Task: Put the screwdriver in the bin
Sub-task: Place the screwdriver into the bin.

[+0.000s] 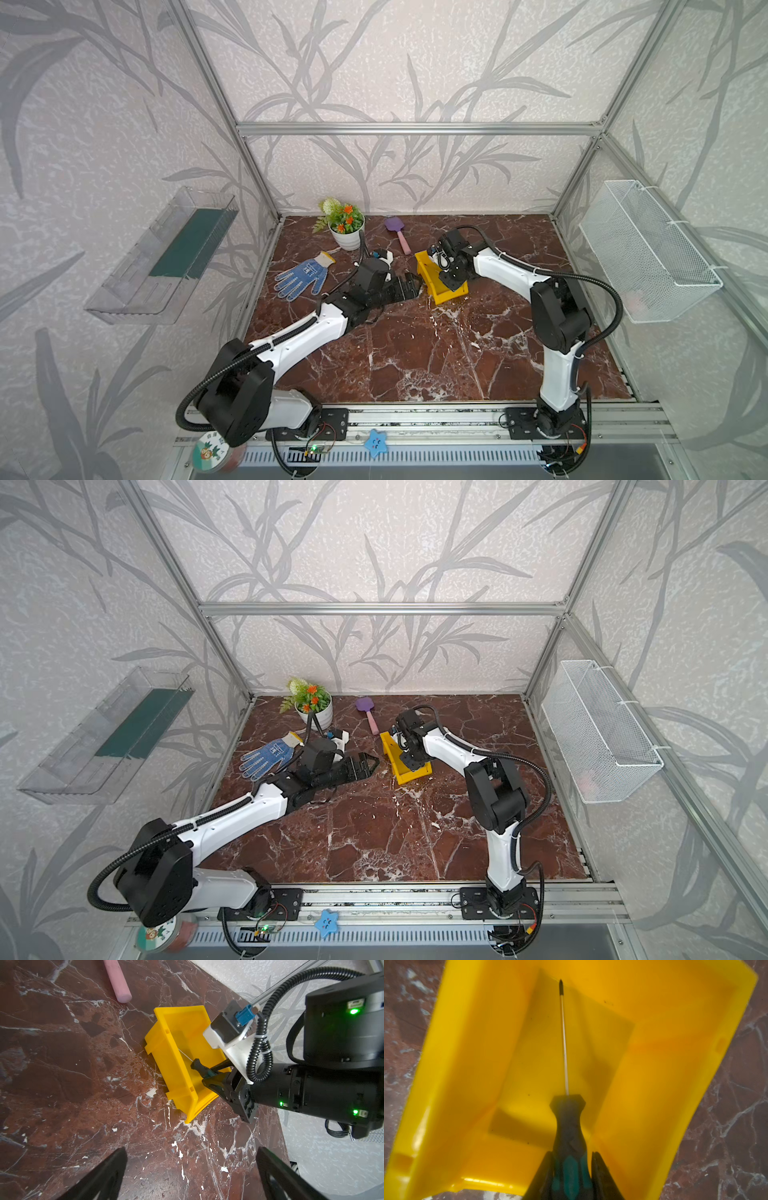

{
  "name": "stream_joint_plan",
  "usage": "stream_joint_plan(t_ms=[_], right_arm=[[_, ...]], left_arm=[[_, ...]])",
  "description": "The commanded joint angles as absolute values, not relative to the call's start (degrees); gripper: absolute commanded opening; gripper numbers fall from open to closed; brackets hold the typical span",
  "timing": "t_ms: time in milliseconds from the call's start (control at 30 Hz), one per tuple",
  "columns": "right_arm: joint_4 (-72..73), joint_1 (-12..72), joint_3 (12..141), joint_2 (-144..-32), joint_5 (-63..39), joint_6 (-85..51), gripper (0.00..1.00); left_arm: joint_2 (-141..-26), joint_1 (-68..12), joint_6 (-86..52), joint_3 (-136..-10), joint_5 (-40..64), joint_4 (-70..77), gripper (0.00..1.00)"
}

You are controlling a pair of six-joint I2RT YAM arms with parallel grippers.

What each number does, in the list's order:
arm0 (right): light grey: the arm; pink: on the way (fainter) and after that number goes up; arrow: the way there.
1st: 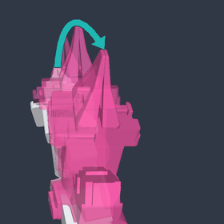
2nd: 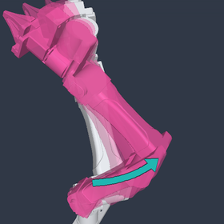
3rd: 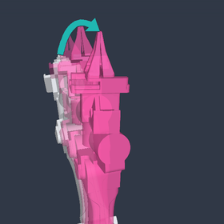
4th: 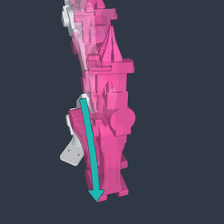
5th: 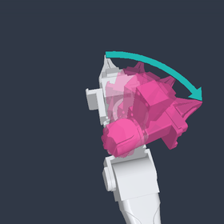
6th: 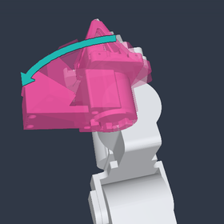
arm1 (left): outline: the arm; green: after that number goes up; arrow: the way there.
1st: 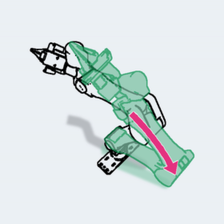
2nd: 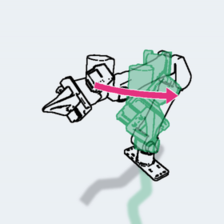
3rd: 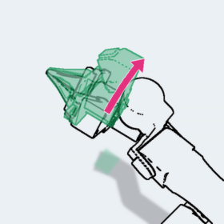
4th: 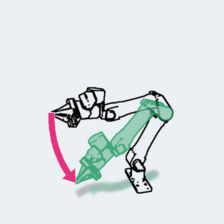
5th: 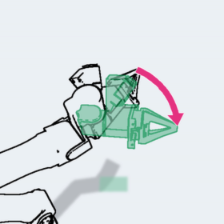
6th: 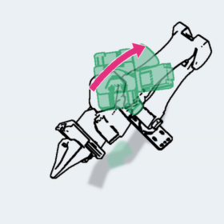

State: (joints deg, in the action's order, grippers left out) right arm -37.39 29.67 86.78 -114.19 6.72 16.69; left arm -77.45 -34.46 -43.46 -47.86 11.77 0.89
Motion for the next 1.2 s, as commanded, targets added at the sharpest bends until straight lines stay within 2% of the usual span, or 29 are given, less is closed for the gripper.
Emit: stream_joint_plan(t_ms=[0, 233, 667, 967, 1167], right_arm=[[-39.1, 29.5, 88.6, -114.9, 7.3, 18.4, 0.11], [-37.6, 29.5, 89.4, -117.5, 5.4, 18.3, 0.19], [-36.5, 29.6, 90.3, -117.9, 9.8, 16.6, 0.38], [-32.1, 30.8, 87.0, -110.3, 9.4, 13.7, 0.41], [-23.3, 30.8, 79.0, -98.8, 9.8, 7.0, 0.44]], left_arm=[[-77.5, -34.7, -42.7, -48.5, 11.1, 0.4, 0.99], [-77.7, -34.7, -42.4, -48.5, 10.8, -0.1, 0.99], [-75.2, -34.0, -40.8, -47.5, 8.9, -2.4, 0.99], [-72.6, -31.3, -39.5, -47.6, 7.2, -3.3, 0.99], [-70.3, -26.4, -37.3, -48.5, 4.5, -3.6, 0.99]])
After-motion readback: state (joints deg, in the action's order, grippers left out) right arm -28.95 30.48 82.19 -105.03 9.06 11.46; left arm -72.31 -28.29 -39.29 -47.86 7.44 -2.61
